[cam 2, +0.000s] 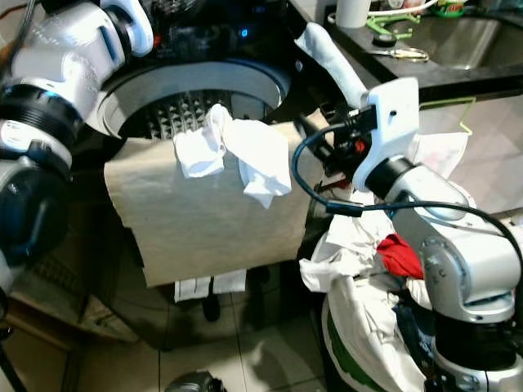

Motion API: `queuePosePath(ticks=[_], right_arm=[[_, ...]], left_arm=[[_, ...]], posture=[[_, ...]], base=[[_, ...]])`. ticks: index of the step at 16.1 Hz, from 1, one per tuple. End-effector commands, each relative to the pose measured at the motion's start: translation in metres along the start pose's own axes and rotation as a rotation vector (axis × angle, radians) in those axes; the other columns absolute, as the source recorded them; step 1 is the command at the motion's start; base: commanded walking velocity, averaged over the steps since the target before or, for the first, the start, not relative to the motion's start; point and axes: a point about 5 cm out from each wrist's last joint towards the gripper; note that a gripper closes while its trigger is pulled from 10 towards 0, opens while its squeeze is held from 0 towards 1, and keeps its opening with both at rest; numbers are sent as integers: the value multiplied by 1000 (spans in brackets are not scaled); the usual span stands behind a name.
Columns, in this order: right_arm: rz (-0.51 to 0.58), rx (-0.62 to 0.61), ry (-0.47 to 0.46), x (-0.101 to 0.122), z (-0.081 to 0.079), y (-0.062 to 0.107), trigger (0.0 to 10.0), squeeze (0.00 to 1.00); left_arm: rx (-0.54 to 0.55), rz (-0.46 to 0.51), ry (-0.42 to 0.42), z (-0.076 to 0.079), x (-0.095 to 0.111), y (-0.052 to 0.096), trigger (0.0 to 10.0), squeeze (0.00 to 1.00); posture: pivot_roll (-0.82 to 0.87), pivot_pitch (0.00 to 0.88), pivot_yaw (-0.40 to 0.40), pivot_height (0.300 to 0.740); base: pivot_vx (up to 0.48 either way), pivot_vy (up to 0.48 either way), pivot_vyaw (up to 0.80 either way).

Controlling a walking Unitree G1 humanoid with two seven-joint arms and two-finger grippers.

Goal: Clothes washing

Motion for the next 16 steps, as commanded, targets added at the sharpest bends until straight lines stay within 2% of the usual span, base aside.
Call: queuePosePath(ticks=[1,2,3,5,6,7,8,9,10,11,12,13,14,15,16], right_arm=[[42,15,56,6,-7,-2,10000,0],[32,53,76,2,-14,-3,10000,0],[1,145,90,-8,-27,-3,10000,0],[-15,235,101,-14,-37,-3,10000,0],[-16,235,104,-15,-36,-3,10000,0],[-15,230,107,-15,-35,-4,10000,145],[-15,226,110,-16,-34,-4,10000,878],[-15,218,111,-17,-32,-5,10000,1000],[-13,210,118,-19,-31,-4,10000,1000],[-13,205,117,-20,-30,-4,10000,1000],[-20,169,125,-23,-28,-6,10000,1000],[-16,83,167,-28,-21,-12,10000,1000],[29,41,199,-28,-20,-18,10000,1000],[39,23,206,-30,-19,-20,10000,1000],[21,-18,144,-41,-15,-23,10000,1000]], left_arm=[[-106,55,4,1,-3,12,10000,0],[-177,98,-6,4,-6,26,10000,0],[-270,129,-20,15,-14,56,10000,0],[-428,72,-17,39,-33,106,10000,0],[-455,61,-2,43,-38,120,10000,0],[-466,60,12,46,-41,130,10000,0],[-476,59,39,49,-45,140,10000,0],[-477,47,58,52,-48,149,10000,0],[-502,-55,136,69,-64,178,10000,0],[-515,-125,153,80,-73,187,10000,0],[-500,-256,124,94,-94,196,10000,0],[-412,-335,57,106,-122,195,10000,0],[-267,-329,69,119,-143,185,10000,0],[-213,-301,73,125,-145,181,10000,0],[-137,-291,120,134,-151,179,10000,0]], posture=[[-69,0,59,719],[-67,0,49,719],[-64,0,44,719],[-53,0,30,719],[-50,0,28,719],[-49,0,28,719],[-46,0,26,719],[-44,0,26,719],[-42,0,26,719],[-41,0,26,719],[-38,0,25,719],[-35,0,24,719],[-31,0,22,719],[-31,0,22,719],[-34,0,29,719]], base=[[0,0,0],[0,0,0],[0,0,0],[0,0,0],[0,0,0],[0,0,0],[0,0,0],[0,0,0],[0,0,0],[0,0,0],[0,0,0],[0,0,0],[0,0,0],[0,0,0],[0,0,0]])
Point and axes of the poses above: a point about 5 cm out from each wrist's last joint towards the gripper, its own y axis pointing back from the gripper into the wrist, its own x axis along the axis of the wrist's last joint, z = x × y, and after that the axes turned 4 degrees about y, right-handed
